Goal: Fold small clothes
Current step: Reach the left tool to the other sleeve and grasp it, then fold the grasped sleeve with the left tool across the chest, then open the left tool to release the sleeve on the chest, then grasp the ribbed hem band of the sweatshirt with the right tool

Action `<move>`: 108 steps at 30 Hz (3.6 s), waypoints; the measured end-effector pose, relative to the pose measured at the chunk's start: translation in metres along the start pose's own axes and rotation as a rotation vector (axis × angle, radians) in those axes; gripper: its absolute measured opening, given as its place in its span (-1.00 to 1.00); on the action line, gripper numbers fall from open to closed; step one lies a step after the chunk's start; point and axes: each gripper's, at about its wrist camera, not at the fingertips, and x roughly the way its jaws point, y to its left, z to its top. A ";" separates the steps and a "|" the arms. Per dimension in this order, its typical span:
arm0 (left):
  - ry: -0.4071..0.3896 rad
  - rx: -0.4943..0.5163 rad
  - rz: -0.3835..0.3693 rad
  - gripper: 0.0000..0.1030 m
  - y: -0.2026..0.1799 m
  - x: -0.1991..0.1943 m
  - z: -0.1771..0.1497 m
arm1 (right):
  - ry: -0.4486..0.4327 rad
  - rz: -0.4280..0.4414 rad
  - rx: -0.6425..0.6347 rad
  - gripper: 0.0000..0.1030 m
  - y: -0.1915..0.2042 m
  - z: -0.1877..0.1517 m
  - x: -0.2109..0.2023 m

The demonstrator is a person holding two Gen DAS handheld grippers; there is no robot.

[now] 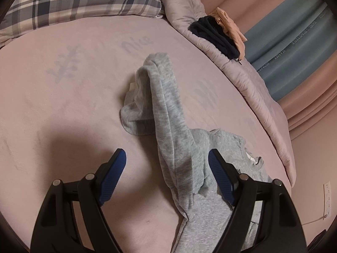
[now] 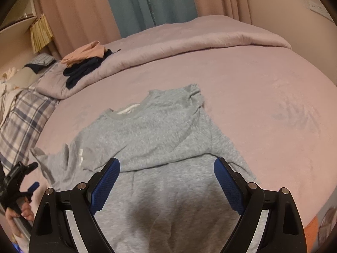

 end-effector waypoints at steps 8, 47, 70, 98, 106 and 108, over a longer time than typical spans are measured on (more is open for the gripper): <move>0.026 0.000 0.011 0.26 -0.003 0.018 0.000 | 0.014 0.008 -0.010 0.75 0.003 -0.002 0.003; 0.110 0.361 -0.260 -0.87 -0.114 0.045 -0.077 | 0.033 0.007 0.068 0.75 -0.026 -0.012 0.011; 0.104 0.244 -0.183 0.57 -0.060 0.012 -0.028 | 0.070 0.009 -0.011 0.75 -0.007 -0.010 0.024; -0.023 -0.043 0.019 0.45 0.030 -0.021 0.021 | 0.326 0.329 -0.640 0.63 0.239 0.016 0.099; -0.023 -0.062 0.004 0.45 0.035 -0.024 0.025 | 0.381 0.279 -0.702 0.62 0.271 0.010 0.130; -0.026 -0.057 0.008 0.45 0.035 -0.025 0.025 | 0.380 0.269 -0.735 0.50 0.277 0.004 0.136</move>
